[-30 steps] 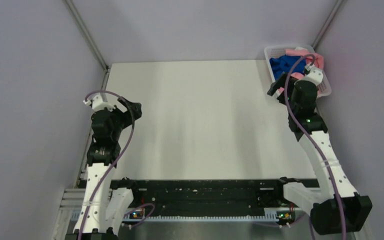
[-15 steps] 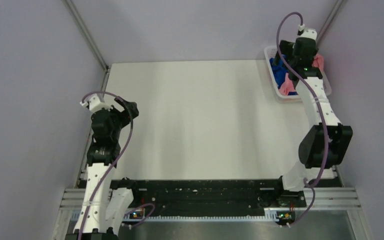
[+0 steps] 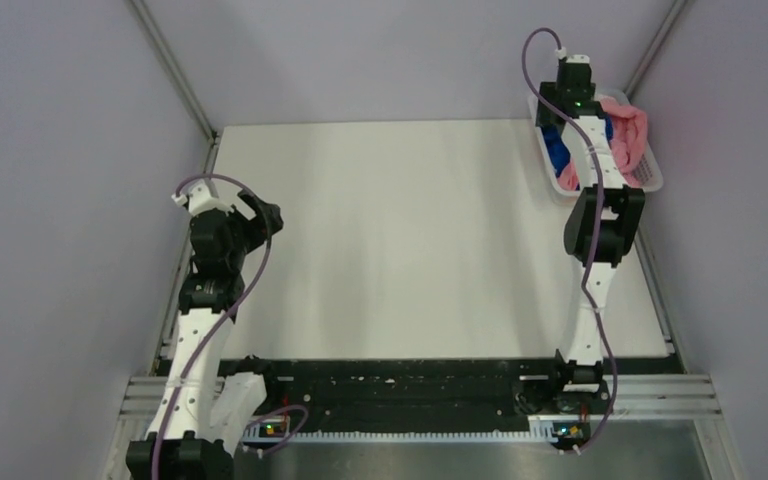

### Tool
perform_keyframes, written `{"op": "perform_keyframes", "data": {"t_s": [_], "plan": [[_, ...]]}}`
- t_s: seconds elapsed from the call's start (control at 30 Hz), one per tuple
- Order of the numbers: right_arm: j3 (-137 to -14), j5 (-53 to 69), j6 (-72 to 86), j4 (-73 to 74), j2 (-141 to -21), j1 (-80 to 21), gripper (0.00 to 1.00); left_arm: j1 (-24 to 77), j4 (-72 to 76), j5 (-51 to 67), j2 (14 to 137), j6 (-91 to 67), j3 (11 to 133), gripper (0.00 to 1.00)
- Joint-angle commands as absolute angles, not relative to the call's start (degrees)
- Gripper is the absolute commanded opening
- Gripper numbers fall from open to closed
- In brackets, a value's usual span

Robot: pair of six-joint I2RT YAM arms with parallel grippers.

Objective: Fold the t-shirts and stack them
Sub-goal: Grab crumpled tshirt from bin with the right arm

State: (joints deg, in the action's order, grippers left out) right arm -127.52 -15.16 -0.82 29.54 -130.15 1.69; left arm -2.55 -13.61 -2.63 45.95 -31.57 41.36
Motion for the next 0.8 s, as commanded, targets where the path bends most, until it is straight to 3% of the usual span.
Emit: {"op": "perform_keyframes", "data": {"t_s": [0.0, 0.1, 0.3, 0.37, 0.53, 0.77], "plan": [[-132.49, -20.37, -3.37, 31.74, -133.80, 2.20, 0.69, -2.60, -10.11, -2.71, 46.80, -31.54, 43.44, 0.99], [-132.25, -20.63, -2.96, 31.24, -135.36, 2.46, 0.62, -2.63, -9.04, -2.99, 47.46, -31.87, 42.85, 0.99], [-132.86, -20.21, -2.83, 29.62, -135.90, 2.47, 0.14, -2.59, -9.07, -2.70, 49.23, -32.19, 43.52, 0.99], [-134.72, -20.95, -2.32, 28.35, -135.15, 2.47, 0.03, -2.63, -8.80, -2.73, 49.46, -32.46, 43.51, 0.99], [-136.28, -21.75, -1.27, 20.79, -129.37, 2.46, 0.00, -2.63, -8.77, -2.06, 49.23, -32.95, 43.51, 0.99], [-135.69, -9.60, 5.75, 9.81, -118.10, 2.41, 0.00, -2.60, -9.37, -1.84, 47.93, -32.82, 44.02, 0.99]]}}
